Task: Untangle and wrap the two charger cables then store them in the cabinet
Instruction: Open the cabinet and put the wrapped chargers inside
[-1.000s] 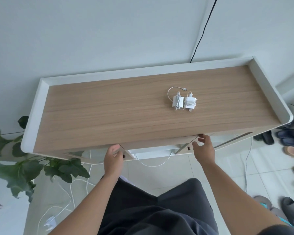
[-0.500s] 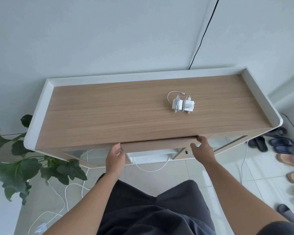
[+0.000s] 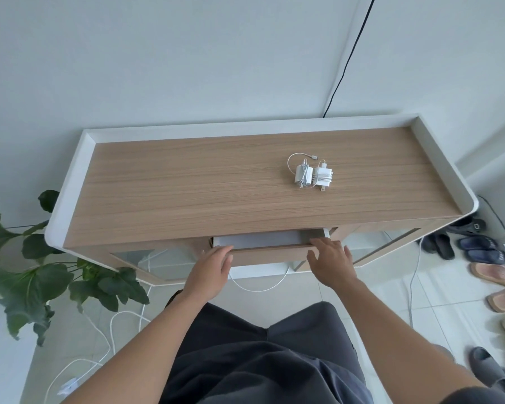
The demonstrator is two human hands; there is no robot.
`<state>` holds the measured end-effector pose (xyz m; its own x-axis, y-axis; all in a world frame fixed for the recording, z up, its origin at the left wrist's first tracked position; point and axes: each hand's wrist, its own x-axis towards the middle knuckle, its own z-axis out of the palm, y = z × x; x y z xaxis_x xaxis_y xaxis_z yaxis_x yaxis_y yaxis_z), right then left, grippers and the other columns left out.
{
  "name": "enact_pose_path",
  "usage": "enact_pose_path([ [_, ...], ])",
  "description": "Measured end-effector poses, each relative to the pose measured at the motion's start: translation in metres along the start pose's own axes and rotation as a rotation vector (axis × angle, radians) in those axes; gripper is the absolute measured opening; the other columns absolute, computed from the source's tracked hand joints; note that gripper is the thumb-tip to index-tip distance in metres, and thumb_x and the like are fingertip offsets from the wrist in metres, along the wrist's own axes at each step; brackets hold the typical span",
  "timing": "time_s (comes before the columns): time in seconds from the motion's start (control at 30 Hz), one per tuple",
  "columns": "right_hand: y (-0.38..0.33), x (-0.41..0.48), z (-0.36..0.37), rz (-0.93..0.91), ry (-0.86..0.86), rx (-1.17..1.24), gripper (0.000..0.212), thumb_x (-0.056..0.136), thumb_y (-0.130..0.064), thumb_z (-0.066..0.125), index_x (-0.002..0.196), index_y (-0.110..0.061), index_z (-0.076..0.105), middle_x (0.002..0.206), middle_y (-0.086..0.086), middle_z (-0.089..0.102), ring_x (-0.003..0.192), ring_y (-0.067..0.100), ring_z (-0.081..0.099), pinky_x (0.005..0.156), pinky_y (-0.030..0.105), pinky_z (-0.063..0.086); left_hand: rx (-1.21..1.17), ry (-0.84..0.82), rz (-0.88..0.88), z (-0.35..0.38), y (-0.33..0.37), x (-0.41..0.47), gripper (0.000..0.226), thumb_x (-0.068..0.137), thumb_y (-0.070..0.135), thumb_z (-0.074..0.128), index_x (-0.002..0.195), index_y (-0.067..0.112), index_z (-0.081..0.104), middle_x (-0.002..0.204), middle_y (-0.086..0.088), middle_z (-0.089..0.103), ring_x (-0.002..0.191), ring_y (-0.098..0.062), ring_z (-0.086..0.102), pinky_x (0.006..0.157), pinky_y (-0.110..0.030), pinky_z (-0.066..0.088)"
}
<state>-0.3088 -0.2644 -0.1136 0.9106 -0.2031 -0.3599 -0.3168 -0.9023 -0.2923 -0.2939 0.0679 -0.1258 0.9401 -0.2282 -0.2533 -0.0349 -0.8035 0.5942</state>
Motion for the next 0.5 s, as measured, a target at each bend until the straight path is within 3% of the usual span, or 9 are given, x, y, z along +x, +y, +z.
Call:
enact_pose_path([
  [0.07,-0.004,-0.004,0.004,0.019,-0.017,-0.047,0.044,0.113,-0.045,0.045,0.153,-0.032,0.058,0.161,-0.006,0.052,0.155,0.031,0.039,0.132,0.059,0.019,0.047,-0.007,0.023,0.005,-0.001,0.001,0.04,0.116,0.036,0.048,0.151,0.021,0.063,0.147,0.006,0.062,0.137,-0.019,0.058,0.124,-0.048,0.042],
  [0.3,0.0,-0.019,0.011,0.023,-0.047,-0.094,0.039,0.111,-0.049,0.044,0.135,-0.036,0.072,0.145,-0.003,0.059,0.143,0.026,0.045,0.129,0.059,0.024,0.078,-0.074,0.004,0.017,0.007,-0.005,0.034,0.112,0.043,0.056,0.132,0.027,0.078,0.114,0.007,0.058,0.108,-0.016,0.061,0.094,-0.036,0.054],
  [0.5,0.01,-0.039,0.025,0.028,-0.071,-0.097,0.036,0.107,-0.041,0.044,0.117,-0.03,0.077,0.124,-0.003,0.068,0.128,0.024,0.056,0.117,0.052,0.04,0.043,-0.296,0.03,0.022,0.015,-0.024,0.041,0.108,0.052,0.061,0.137,0.026,0.075,0.125,0.006,0.067,0.114,-0.014,0.064,0.1,-0.033,0.052],
])
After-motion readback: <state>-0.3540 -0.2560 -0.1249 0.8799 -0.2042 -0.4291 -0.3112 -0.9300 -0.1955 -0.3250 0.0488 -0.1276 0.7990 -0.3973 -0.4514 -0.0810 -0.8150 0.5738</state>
